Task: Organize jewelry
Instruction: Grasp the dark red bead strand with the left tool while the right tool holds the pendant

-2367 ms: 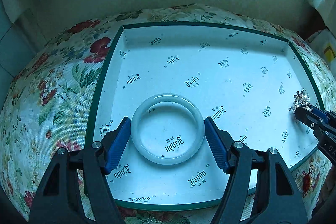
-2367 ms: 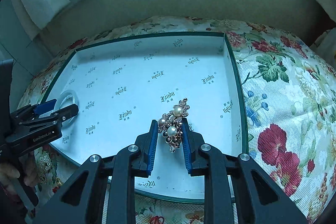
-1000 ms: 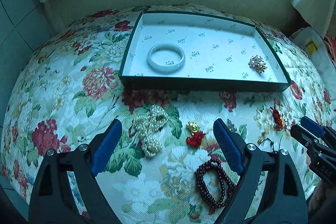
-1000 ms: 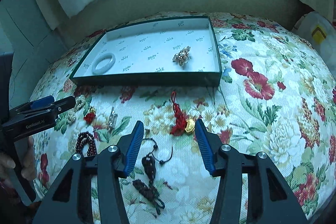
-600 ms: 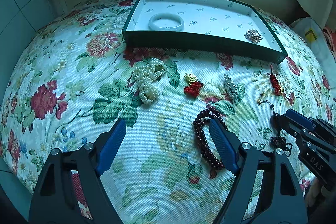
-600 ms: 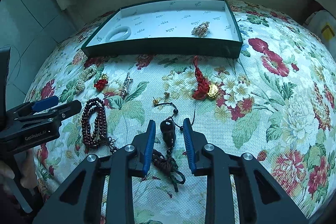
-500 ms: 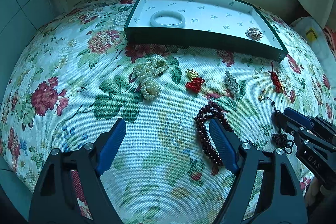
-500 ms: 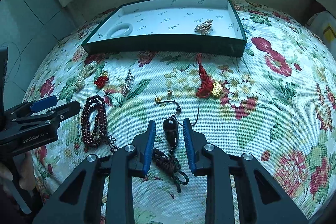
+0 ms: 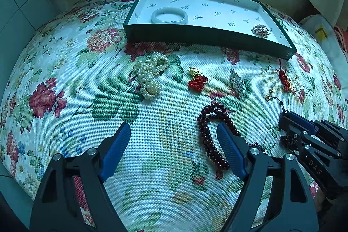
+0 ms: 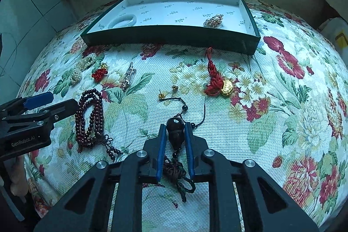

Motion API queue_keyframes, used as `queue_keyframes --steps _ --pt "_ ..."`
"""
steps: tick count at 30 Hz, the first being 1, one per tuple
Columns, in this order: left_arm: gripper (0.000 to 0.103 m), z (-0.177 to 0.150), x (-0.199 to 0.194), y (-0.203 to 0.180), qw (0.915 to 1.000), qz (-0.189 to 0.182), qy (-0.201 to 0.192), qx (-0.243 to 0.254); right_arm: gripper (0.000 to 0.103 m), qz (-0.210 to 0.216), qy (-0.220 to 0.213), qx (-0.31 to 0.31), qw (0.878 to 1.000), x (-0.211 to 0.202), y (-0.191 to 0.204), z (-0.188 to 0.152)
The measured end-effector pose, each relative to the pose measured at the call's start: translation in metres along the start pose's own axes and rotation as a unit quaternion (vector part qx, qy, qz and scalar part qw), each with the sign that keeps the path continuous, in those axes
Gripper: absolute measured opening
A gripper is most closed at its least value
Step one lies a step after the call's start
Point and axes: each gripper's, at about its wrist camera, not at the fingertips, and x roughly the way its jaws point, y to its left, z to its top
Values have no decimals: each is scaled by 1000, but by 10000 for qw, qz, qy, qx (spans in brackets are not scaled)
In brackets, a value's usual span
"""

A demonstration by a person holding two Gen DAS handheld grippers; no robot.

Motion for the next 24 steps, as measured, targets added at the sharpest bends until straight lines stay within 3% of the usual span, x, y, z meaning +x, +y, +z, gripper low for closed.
queue_keyframes --steps 18,20,24 --pt "81 -1 21 -33 9989 -381 182 202 17 -93 -107 184 9997 -14 -14 -4" --pt "77 -2 20 -34 9988 -396 169 248 17 -88 -115 214 9997 -14 -15 -5" --pt "59 -5 15 -30 9987 -393 127 293 17 -56 -124 244 9996 -14 -15 -5"
